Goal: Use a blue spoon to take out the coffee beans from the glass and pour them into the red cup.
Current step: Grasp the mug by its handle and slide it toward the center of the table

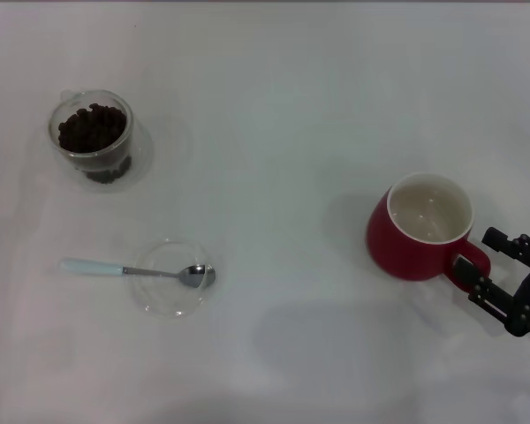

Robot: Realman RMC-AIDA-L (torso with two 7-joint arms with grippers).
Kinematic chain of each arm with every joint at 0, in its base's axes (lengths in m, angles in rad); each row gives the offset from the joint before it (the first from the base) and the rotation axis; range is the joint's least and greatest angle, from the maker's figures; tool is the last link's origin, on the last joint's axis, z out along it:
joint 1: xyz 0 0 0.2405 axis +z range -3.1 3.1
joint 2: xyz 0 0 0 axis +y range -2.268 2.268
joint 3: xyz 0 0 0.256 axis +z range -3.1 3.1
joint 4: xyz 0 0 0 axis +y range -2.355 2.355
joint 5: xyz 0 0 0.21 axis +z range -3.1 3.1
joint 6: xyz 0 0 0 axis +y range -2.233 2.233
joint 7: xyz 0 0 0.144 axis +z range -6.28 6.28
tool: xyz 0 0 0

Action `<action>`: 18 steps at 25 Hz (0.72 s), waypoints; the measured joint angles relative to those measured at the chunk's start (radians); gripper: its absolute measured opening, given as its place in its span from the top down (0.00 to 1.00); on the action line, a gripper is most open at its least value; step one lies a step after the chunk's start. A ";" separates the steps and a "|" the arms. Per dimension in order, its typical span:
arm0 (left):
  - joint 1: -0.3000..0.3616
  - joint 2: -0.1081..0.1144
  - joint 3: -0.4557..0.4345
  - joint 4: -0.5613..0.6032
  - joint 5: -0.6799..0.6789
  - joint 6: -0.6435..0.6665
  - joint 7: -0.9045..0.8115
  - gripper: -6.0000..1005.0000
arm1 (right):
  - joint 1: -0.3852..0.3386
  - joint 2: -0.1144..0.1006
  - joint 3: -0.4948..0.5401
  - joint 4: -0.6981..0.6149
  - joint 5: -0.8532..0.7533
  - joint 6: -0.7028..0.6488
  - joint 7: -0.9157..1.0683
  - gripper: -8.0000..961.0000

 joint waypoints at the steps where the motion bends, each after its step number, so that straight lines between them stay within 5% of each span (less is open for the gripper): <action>1: -0.001 0.000 0.000 0.000 0.000 0.000 0.000 0.13 | 0.000 0.000 0.000 -0.003 0.000 0.005 -0.001 0.37; 18: -0.012 0.002 0.000 -0.002 0.000 -0.009 0.000 0.13 | 0.009 0.000 0.005 -0.016 0.005 0.012 -0.004 0.47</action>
